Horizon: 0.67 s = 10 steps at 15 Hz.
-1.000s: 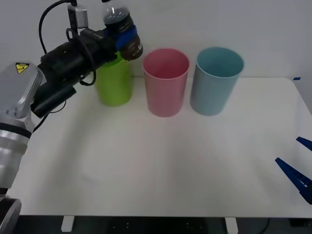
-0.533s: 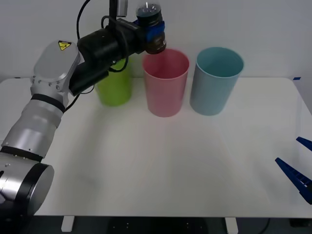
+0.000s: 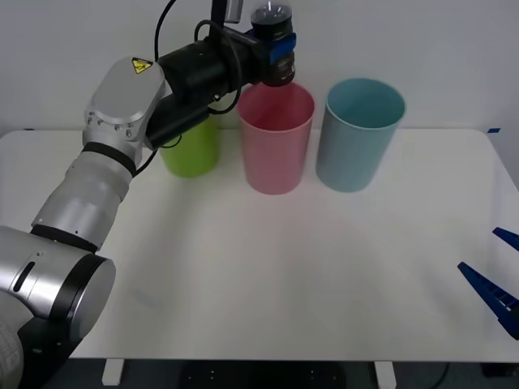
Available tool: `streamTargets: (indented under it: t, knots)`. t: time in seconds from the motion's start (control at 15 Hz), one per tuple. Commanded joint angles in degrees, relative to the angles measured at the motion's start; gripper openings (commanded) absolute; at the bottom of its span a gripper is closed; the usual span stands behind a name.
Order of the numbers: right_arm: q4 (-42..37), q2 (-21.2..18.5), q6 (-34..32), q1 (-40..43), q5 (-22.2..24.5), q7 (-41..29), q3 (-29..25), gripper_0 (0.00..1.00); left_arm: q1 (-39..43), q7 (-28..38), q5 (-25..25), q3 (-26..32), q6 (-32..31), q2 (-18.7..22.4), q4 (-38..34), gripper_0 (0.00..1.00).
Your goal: Grasp the object on the table and drop it into the matching bin: aluminum can to the light blue bin, PET bottle to the pink bin.
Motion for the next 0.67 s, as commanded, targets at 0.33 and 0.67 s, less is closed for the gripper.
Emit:
streamTargets:
  t: [0.33, 0.67]
  knots:
    - [0.0, 0.0, 0.0, 0.0, 0.0, 0.0, 0.0, 1.0, 0.09, -0.33, 0.57, 0.23, 0.01, 0.44, -0.06, 1.0]
    - [0.0, 0.0, 0.0, 0.0, 0.0, 0.0, 0.0, 1.0, 0.97, -0.33, 3.47, 0.23, -1.4, 1.94, -0.06, 1.0]
